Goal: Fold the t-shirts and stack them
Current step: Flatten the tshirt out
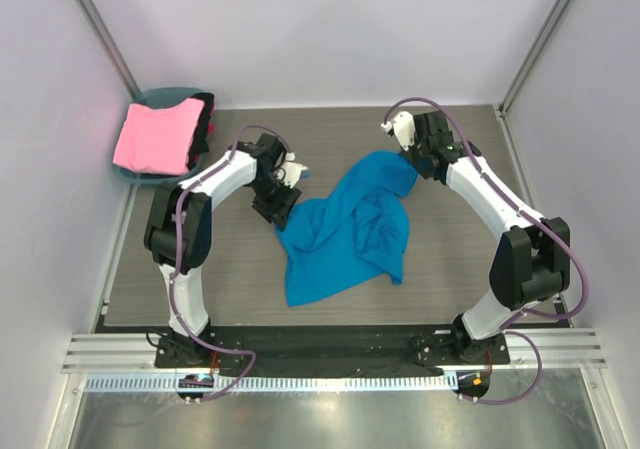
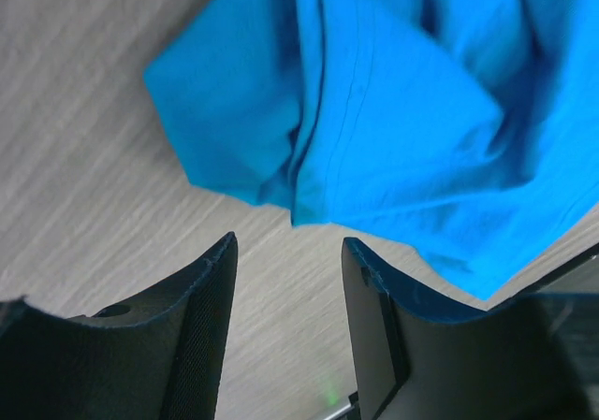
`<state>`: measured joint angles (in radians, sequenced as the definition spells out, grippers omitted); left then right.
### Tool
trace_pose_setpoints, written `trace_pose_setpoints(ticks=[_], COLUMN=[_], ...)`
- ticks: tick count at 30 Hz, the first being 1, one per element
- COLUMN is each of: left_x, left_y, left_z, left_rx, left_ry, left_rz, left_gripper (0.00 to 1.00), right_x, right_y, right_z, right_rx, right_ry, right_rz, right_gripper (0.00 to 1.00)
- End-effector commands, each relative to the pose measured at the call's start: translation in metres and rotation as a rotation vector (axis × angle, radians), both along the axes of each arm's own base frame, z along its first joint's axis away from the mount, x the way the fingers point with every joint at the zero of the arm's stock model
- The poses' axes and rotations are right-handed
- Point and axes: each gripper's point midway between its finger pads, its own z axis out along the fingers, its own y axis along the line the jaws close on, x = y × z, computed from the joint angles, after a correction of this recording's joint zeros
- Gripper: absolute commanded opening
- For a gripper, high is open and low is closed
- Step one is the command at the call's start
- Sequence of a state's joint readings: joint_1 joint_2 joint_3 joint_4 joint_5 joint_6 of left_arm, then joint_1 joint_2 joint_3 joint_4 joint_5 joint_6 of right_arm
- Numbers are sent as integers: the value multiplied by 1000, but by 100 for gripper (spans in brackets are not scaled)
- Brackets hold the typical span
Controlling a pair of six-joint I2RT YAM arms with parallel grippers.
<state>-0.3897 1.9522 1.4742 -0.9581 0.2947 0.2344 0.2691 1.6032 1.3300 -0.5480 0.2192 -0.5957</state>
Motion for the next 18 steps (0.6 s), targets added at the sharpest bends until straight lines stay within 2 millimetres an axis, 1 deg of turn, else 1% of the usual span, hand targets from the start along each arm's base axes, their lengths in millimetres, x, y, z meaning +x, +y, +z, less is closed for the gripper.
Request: trace_pose_setpoints(ticks=[1, 6, 12, 18], left_x=[15, 14, 6, -2], left_y=[-15, -21, -14, -15], left_z=[7, 6, 0, -5], left_rx=[-60, -78, -56, -65], left_ry=[-25, 17, 30, 69], left_rz=[17, 16, 9, 11], left_gripper=[50, 47, 45, 42], right_x=[-1, 0, 0, -3], right_y=[0, -2, -1, -2], right_z=[15, 14, 11, 4], right_rx=[3, -6, -7, -10], right_ry=[-47, -45, -39, -23], right_rz=[-3, -4, -1, 3], right_gripper=[1, 1, 1, 1])
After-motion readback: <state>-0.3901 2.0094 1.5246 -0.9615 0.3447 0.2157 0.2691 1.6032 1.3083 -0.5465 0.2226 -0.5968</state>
